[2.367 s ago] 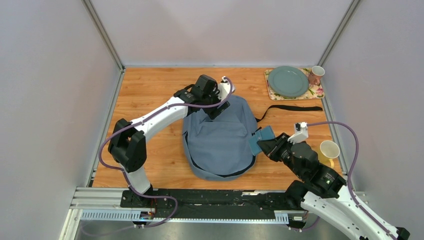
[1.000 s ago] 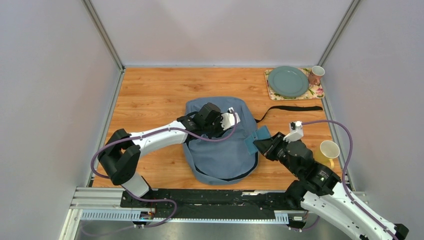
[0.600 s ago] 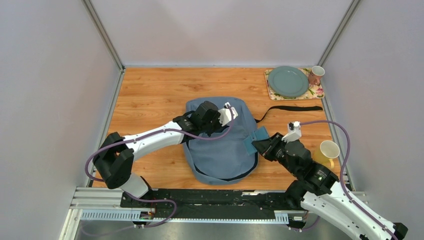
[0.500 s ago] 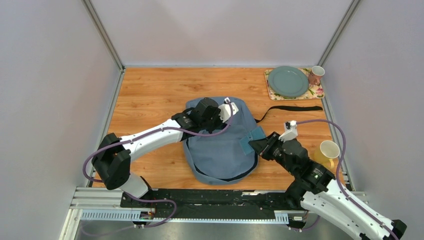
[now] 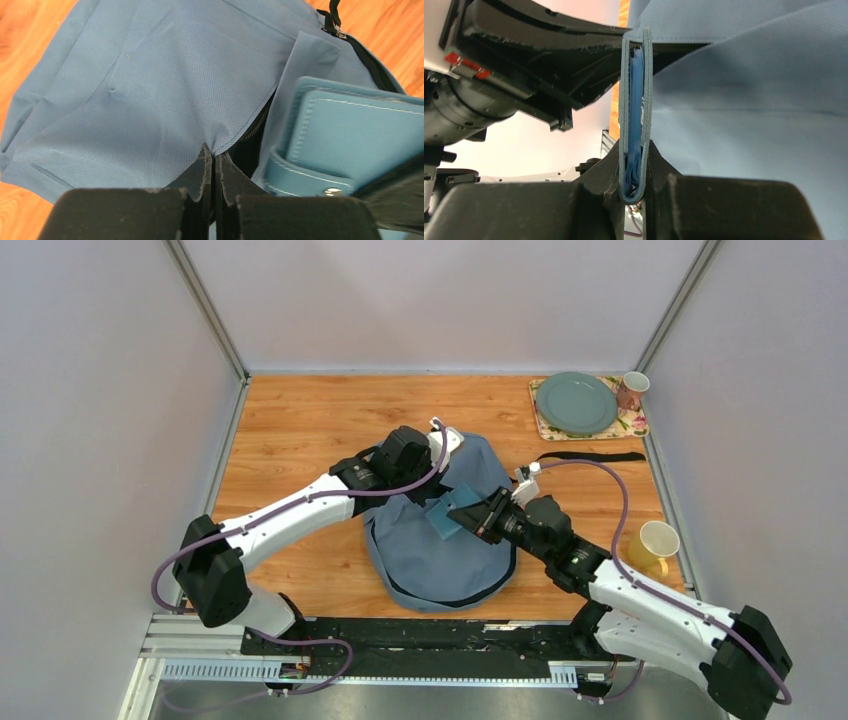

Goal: Pack the student bag
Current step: Place the personal item in the student bag.

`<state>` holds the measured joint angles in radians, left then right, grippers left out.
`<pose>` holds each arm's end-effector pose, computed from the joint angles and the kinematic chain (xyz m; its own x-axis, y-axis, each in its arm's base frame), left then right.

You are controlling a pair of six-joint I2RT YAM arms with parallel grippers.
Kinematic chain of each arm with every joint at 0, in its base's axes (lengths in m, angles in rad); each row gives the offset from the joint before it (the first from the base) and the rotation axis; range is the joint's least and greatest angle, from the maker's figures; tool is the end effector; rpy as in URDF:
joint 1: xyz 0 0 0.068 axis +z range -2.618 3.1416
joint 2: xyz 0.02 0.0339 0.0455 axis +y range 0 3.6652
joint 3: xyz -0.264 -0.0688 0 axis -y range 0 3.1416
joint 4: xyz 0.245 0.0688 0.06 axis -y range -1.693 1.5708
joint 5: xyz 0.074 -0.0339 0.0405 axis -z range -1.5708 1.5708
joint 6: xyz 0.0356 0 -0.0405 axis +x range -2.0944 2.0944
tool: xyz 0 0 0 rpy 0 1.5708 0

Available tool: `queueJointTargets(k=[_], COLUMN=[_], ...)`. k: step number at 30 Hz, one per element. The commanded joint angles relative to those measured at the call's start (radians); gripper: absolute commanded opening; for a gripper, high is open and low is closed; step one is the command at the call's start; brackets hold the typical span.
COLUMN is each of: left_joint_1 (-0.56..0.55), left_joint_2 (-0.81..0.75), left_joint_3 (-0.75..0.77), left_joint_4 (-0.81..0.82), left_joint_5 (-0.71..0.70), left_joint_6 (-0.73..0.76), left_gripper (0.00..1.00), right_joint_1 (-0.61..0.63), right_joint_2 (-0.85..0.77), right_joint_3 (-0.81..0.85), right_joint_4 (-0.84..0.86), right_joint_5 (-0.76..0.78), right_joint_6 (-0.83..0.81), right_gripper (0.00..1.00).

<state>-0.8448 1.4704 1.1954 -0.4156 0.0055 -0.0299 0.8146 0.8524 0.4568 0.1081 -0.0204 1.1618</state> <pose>0.2190 -0.2470 0.2976 -0.4451 0.4564 -0.7704 0.7377 0.6746 -0.0265 0.1371 0.1464 0.2421 -0.7570 0.5343 -0.3761 -0.1161 0.4564 0.8822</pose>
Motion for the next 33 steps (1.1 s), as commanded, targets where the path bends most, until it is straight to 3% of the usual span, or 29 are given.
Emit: queueJointTargets(k=[1, 6, 11, 17, 22, 33], left_joint_1=[-0.002, -0.002, -0.002, 0.000, 0.000, -0.002], left_joint_2=[-0.099, -0.148, -0.182, -0.200, -0.197, -0.193], left_joint_3=[0.012, -0.016, -0.022, -0.046, -0.054, -0.060], left_joint_4=[0.040, 0.047, 0.051, 0.080, 0.081, 0.061], left_joint_5=[0.060, 0.041, -0.002, -0.054, -0.015, 0.088], left_joint_6=[-0.096, -0.105, -0.114, -0.148, -0.146, -0.143], left_gripper=[0.00, 0.00, 0.00, 0.00, 0.00, 0.00], right_joint_1=[-0.008, -0.014, -0.014, -0.006, 0.000, -0.048], right_joint_2=[0.091, 0.209, 0.306, 0.346, 0.290, 0.447], right_joint_3=[0.023, 0.040, -0.075, -0.084, -0.034, 0.028], right_joint_4=[0.267, 0.249, 0.372, 0.401, 0.247, 0.562], right_joint_5=[-0.053, -0.075, -0.116, -0.176, -0.124, -0.319], right_joint_6=[0.062, 0.098, 0.194, 0.216, 0.144, 0.182], right_gripper=[0.00, 0.00, 0.00, 0.00, 0.00, 0.00])
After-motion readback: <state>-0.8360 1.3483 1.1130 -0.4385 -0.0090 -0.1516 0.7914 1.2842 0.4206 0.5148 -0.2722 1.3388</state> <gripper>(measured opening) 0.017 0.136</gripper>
